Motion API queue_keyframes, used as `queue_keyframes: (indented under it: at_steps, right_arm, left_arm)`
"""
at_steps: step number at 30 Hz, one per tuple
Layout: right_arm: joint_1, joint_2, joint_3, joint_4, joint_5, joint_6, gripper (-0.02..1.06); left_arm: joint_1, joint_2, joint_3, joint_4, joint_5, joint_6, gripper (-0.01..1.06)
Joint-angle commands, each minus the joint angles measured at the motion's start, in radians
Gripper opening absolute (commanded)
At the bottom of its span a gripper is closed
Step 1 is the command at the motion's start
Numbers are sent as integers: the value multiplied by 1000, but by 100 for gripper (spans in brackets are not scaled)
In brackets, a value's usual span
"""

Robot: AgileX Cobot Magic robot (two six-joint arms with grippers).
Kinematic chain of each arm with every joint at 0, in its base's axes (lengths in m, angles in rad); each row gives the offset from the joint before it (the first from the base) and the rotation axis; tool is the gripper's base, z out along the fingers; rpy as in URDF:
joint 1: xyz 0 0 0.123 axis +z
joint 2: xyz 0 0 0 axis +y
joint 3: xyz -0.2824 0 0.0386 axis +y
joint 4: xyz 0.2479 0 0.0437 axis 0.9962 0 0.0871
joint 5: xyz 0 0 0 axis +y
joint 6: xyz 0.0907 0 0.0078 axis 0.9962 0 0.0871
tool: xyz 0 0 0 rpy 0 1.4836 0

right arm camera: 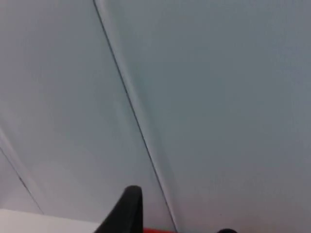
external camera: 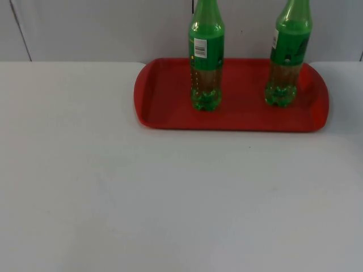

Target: Place the bottle upright on the tray.

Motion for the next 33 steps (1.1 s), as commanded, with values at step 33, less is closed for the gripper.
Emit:
queue_keyframes:
  at_steps: [33]
  right_arm:
    - [-257, -6, 233, -1, -404, -14, 105]
  left_arm:
    - [1, -4, 5, 3, -1, -7, 105]
